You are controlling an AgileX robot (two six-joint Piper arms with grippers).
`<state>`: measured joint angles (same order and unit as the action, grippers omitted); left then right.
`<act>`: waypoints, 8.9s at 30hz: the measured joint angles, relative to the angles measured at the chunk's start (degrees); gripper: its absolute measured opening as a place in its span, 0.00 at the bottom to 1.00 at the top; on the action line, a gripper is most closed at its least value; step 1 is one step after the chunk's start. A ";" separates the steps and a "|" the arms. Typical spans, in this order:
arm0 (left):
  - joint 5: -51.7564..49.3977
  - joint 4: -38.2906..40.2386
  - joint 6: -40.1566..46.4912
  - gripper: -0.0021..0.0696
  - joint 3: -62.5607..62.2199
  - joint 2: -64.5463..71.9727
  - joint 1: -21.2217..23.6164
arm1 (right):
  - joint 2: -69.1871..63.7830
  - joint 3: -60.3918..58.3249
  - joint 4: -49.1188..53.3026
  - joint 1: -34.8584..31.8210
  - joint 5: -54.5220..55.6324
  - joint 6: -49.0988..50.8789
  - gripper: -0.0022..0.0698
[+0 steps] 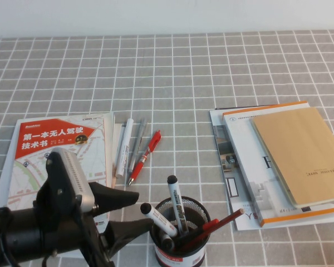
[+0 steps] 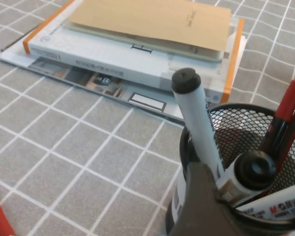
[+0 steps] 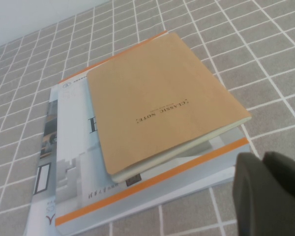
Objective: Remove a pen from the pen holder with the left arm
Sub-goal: 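Take a marker out of the pen holder and lay it on the table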
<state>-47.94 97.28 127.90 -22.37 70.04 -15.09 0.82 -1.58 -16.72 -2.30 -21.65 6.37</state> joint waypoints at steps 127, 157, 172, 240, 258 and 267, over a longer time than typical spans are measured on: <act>-21.43 -77.40 -102.80 0.21 -86.80 50.38 -9.15 | 0.00 0.00 0.00 0.00 0.00 0.00 0.01; -7.52 -75.84 -105.17 0.21 -86.80 56.54 -10.39 | 0.00 0.00 0.00 0.00 0.00 0.00 0.01; -6.68 -75.96 -107.81 0.21 -86.80 59.65 -10.49 | 0.00 0.00 0.00 0.00 0.00 0.00 0.01; -10.62 -91.98 -112.50 0.04 -82.16 32.23 -10.87 | 0.00 0.00 0.00 0.00 0.00 0.00 0.01; 15.14 -82.34 -110.93 0.03 -27.44 -12.60 -10.87 | 0.00 0.00 0.00 0.00 0.00 0.00 0.01; 20.44 -86.25 -110.81 0.03 -23.77 -16.07 -10.87 | 0.00 0.00 0.00 0.00 0.00 0.00 0.01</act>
<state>-27.50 11.02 17.09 -46.13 53.97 -25.95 0.82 -1.58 -16.72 -2.30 -21.65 6.37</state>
